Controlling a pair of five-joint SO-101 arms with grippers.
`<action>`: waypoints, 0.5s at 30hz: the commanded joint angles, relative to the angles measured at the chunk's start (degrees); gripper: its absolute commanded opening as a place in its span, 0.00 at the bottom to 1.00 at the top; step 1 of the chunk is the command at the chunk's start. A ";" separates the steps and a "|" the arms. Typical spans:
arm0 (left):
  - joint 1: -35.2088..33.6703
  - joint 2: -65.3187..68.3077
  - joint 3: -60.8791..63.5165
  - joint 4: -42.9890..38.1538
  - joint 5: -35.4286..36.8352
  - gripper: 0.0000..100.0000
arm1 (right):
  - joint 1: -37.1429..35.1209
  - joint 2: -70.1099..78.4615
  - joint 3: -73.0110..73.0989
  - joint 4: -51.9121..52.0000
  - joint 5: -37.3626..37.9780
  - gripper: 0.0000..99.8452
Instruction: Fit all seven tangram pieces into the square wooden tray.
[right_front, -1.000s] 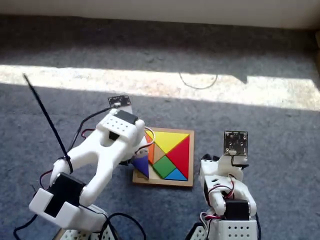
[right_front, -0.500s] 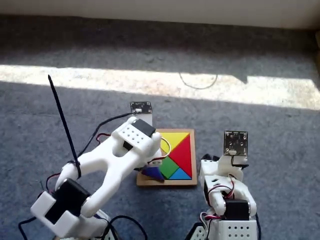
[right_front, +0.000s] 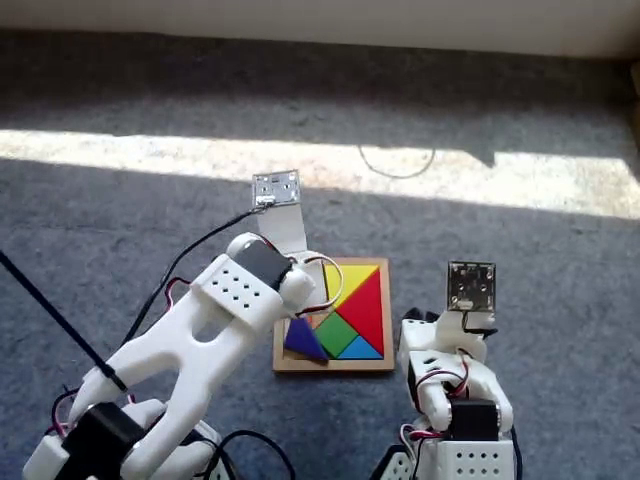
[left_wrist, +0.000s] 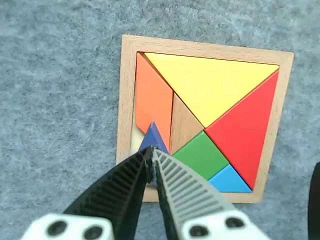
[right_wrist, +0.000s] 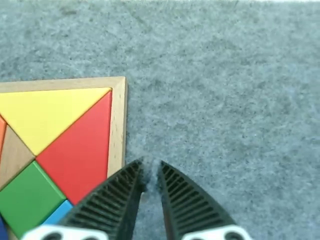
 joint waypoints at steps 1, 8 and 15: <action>1.27 4.70 -0.40 -6.24 0.09 0.01 | 0.66 -0.66 5.76 0.04 -0.26 0.01; 1.10 13.49 -0.22 -9.58 0.09 0.01 | 0.66 -0.66 5.76 0.04 -0.35 0.01; -1.89 14.81 -0.92 -6.51 -0.09 0.01 | 0.66 -0.66 5.76 0.04 -0.35 0.01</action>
